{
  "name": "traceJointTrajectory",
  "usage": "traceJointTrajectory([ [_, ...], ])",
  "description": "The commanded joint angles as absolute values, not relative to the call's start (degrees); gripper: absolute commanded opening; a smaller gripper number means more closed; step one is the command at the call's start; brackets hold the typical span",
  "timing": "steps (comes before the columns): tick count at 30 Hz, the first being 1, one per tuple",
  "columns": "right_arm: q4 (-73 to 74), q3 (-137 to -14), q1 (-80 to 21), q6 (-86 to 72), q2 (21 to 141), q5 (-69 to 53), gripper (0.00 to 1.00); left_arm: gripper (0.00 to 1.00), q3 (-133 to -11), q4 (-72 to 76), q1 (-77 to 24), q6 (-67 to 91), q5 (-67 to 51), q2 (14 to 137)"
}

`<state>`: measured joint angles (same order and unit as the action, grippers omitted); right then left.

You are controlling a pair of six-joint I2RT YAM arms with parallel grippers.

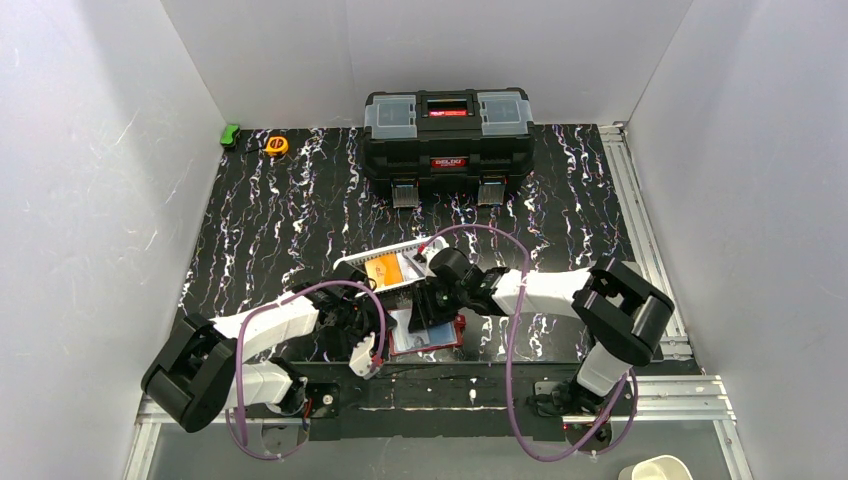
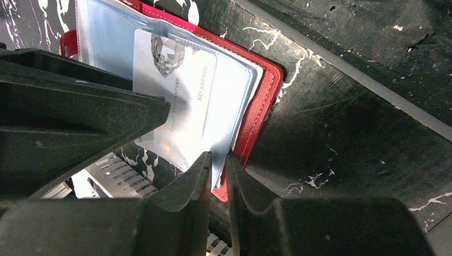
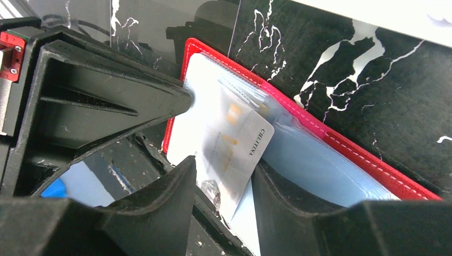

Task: Put the credit cards into the card holder
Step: Insert the credit card into the card holder.

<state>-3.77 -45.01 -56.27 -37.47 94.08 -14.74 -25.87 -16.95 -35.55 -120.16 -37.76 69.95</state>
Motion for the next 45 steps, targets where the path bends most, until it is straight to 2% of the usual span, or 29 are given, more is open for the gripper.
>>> traceJointTrajectory([
  [1, 7.3, -46.7, -58.6, -32.9, 94.5, -6.5, 0.51, 0.15, -24.2, -20.7, -36.7, -126.0, -40.6, 69.6],
  [5, 9.5, -49.2, -61.1, -31.5, 94.8, -4.1, 0.51, 0.14, -24.5, -20.2, -36.7, -122.7, -40.6, 68.9],
  [13, 7.3, -51.7, -63.2, -30.0, 96.5, -7.5, 0.51, 0.09, -22.4, -15.7, -36.7, -115.0, -39.6, 66.6],
  [20, 14.0, -55.9, -64.0, -27.9, 98.3, -6.4, 0.53, 0.06, -21.2, -13.8, -36.7, -112.7, -39.3, 65.9],
  [26, 18.8, -53.7, -64.0, -27.9, 92.2, -2.3, 0.58, 0.04, -20.0, -12.9, -36.7, -111.0, -37.8, 64.4],
  [34, 18.8, -53.1, -64.0, -28.5, 91.3, -4.6, 0.66, 0.03, -19.2, -12.5, -36.7, -110.8, -37.2, 63.2],
  [45, 9.7, -52.1, -64.0, -25.5, 91.7, -15.0, 0.60, 0.03, -18.5, -11.3, -36.7, -111.4, -38.5, 63.0],
])
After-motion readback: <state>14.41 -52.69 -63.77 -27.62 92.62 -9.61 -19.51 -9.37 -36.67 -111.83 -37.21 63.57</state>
